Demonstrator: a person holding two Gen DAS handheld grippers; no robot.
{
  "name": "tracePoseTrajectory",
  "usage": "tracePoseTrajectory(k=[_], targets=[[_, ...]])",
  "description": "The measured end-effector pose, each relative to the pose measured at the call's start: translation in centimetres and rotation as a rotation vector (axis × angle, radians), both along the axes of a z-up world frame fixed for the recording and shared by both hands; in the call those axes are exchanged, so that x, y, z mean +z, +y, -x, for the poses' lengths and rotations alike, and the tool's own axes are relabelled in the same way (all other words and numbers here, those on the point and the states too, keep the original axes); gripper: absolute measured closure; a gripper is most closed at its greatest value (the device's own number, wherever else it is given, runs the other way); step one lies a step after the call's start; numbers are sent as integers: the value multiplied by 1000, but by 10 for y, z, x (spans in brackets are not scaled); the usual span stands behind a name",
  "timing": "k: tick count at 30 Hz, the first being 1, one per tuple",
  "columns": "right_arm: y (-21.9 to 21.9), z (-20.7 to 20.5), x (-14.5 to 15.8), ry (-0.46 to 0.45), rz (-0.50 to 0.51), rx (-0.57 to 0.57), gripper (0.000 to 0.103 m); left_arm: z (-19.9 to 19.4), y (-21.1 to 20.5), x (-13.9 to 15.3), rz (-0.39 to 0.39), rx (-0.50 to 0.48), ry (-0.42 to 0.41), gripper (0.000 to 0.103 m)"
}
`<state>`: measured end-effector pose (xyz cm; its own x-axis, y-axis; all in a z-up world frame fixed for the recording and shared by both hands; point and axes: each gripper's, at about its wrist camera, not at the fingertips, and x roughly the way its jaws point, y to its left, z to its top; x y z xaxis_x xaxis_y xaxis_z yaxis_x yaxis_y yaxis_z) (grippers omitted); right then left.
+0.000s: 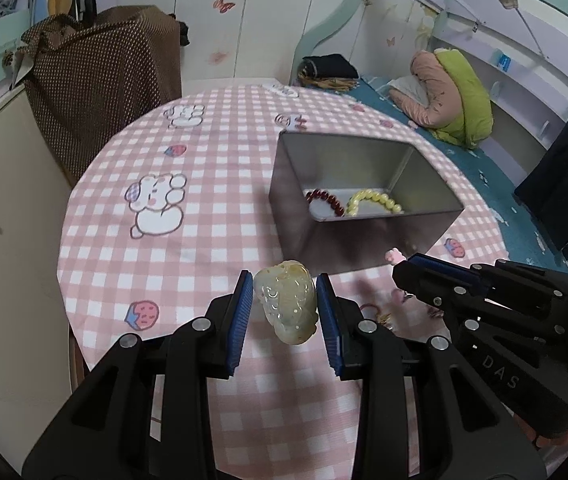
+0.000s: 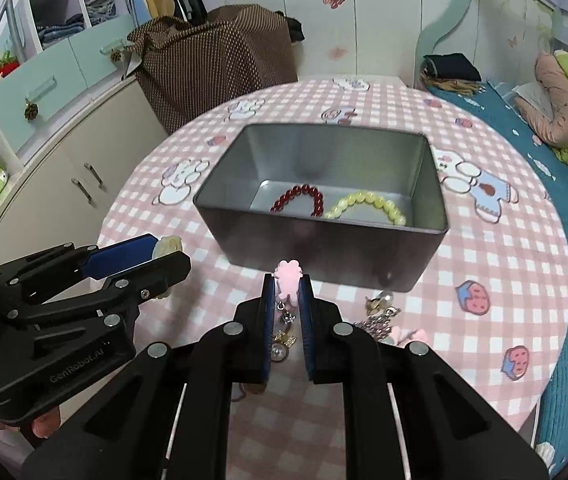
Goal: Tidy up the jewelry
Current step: 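Lower the jade pendant and pink earring into the tin box and open both tools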
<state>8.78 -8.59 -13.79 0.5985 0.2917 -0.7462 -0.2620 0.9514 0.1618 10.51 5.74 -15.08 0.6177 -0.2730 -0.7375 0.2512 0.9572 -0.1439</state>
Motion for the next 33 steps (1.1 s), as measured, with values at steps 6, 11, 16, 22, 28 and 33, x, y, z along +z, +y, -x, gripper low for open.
tracePoseTrajectory(k=[6,11,16,22,28,33], targets=[[-7,4,15,-45,-17,-12,91,4,-7,18,6,-15,-44,70],[-14,6,27,-82,-32,-23,91,5,-15,33,3,-29,-81,70],[-23,3,40,-120,-44,-38,91,1,-23,45,11,-38,-108,70],[-35,-6,51,-156,-61,-56,91,-8,-32,56,22,-40,-130,70],[-44,-25,50,-150,-72,-70,91,-28,-40,56,34,-34,-115,70],[-49,-40,39,-111,-71,-69,91,-52,-43,43,41,-23,-71,70]])
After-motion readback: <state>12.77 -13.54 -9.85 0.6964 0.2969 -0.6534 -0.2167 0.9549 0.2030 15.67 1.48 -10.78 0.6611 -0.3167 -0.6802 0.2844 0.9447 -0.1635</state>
